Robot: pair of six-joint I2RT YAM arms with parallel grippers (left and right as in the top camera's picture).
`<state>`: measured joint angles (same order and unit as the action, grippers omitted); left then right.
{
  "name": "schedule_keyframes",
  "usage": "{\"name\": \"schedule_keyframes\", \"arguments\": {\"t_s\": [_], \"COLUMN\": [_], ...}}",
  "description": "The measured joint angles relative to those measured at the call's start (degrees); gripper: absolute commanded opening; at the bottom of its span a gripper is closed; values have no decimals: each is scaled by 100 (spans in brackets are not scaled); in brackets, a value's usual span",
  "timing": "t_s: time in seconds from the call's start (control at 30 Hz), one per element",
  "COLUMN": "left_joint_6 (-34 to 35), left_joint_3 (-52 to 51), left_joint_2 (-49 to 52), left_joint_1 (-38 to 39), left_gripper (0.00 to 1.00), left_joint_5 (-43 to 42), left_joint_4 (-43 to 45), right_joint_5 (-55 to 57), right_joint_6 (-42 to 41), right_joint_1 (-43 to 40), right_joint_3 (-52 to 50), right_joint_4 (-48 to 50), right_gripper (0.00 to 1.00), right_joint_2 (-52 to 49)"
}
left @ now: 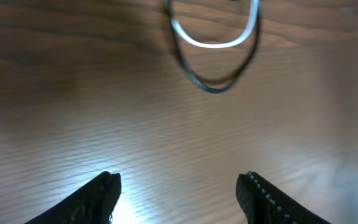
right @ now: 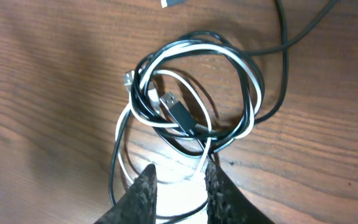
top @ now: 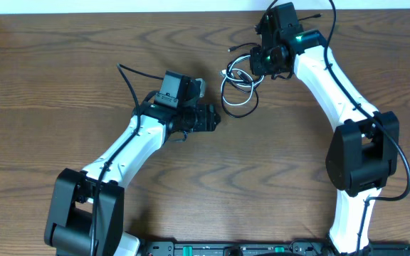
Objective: Untangle cables
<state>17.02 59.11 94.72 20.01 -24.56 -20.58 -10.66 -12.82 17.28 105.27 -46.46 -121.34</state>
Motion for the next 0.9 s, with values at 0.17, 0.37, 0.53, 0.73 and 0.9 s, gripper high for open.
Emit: {"name": "schedule_keyframes", "arguments": {"t_s": [0.17,0.37,0.53,0.73,0.9], "left_joint_6": [7,-22,-85,-127,-166], "left_joint_3": [0,0,0,0,0], "left_joint_2": [0,0,0,0,0], "left_joint_1": [-74,-83,-83,-83,-83], "left_gripper": [63,63,63,63,63], "left_joint_5": [461,949,1126,1360,1462], "left_joint_4": [-13,-28,-120,-205,-203], "right_joint_5": [2,0,116,247,258], "right_joint_6": [0,0,-2,-7,-9], "right_joint_1": [17,177,310,321,299], "right_joint_3": [0,0,0,120,155], "right_joint_4": [-118,-151,-63,-42,-101], "right_gripper": [24,26,29,17,14], "right_joint_2": [-24,-452,-1130,-1292,-1307]}}
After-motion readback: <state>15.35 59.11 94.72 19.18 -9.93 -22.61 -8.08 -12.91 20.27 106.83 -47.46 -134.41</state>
